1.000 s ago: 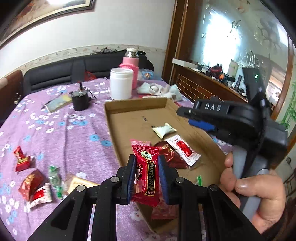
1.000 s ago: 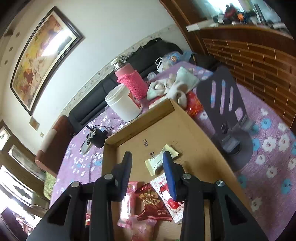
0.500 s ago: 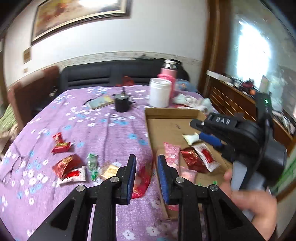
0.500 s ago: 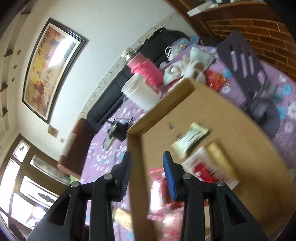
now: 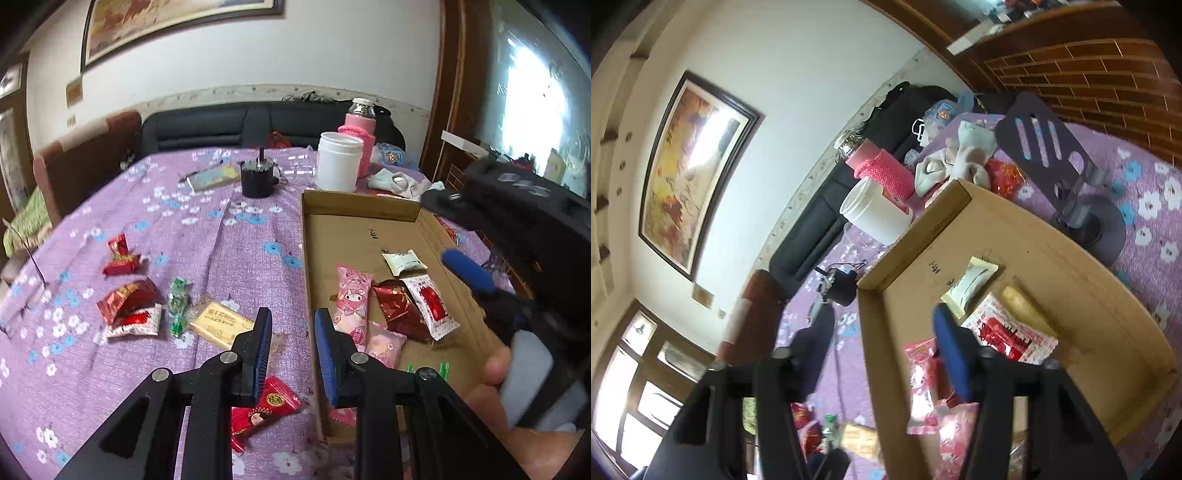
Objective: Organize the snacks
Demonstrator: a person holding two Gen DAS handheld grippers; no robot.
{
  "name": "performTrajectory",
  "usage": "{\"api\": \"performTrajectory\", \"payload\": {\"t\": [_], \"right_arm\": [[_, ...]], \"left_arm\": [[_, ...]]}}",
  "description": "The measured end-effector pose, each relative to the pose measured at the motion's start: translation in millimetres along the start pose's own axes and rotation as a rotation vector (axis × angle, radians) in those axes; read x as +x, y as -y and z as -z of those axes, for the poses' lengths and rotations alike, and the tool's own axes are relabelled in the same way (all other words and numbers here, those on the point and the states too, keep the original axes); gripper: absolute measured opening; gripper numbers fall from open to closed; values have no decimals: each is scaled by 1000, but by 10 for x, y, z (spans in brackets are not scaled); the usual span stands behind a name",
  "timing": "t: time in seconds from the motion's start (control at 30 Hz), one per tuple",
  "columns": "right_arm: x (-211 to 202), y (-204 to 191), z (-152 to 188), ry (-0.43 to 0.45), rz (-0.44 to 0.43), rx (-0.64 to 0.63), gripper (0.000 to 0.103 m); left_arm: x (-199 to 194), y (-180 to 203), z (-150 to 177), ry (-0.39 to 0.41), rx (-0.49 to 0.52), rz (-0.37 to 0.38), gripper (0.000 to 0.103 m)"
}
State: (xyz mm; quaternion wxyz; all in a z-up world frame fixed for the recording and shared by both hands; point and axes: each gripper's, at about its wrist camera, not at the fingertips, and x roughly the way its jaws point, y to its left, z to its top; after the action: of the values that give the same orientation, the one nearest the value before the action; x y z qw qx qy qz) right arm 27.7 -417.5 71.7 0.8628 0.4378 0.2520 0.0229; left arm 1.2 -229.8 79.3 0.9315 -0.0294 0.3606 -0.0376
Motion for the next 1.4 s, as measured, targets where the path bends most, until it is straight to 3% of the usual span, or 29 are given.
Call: {"api": "performTrajectory", "payload": {"t": [0.23,0.37,0.43,0.53,0.6,0.7,0.83,0.93,1.0,1.1,1.3,1.4], "right_arm": [[-28,1,54,-49,-159,103,67],[-93,-211,163,-39,-348,54,67],[-125,-378,156,-65,-363,-51,67],[-203,-527,120,-56,-306,-162,67],[-168,-577,100,-104,-317,-186,67],[-12,-647,171,-204,-301,-233,67],[236,-836,522,-336,-212,-398,67],[418,-956,856,-421,-145,-533,65],[490,-994,996,-433,-105,-595,65],[609,-998,1112,-437,-56,-621,65],[925,-966,1260,-460,57,-633,65],[1024,-1015,1373,-442,129,-713,65]], "left_arm": [[366,-475,-116,-99,-145,-69,24],[382,-496,-105,-86,-124,-78,24],[369,-512,-97,-97,-110,-38,24],[299,-608,-110,-94,-57,-12,25],[263,-793,-135,-91,-47,-20,25],[256,-1134,-185,-114,-49,-32,36],[300,-1588,-222,-148,-80,-29,46],[360,-1835,-223,-159,-107,-24,47],[425,-1924,-230,-179,-92,-7,48],[530,-1987,-229,-187,-70,12,60],[713,-2169,-203,-199,-166,95,61],[789,-2213,-199,-214,-190,103,61]]}}
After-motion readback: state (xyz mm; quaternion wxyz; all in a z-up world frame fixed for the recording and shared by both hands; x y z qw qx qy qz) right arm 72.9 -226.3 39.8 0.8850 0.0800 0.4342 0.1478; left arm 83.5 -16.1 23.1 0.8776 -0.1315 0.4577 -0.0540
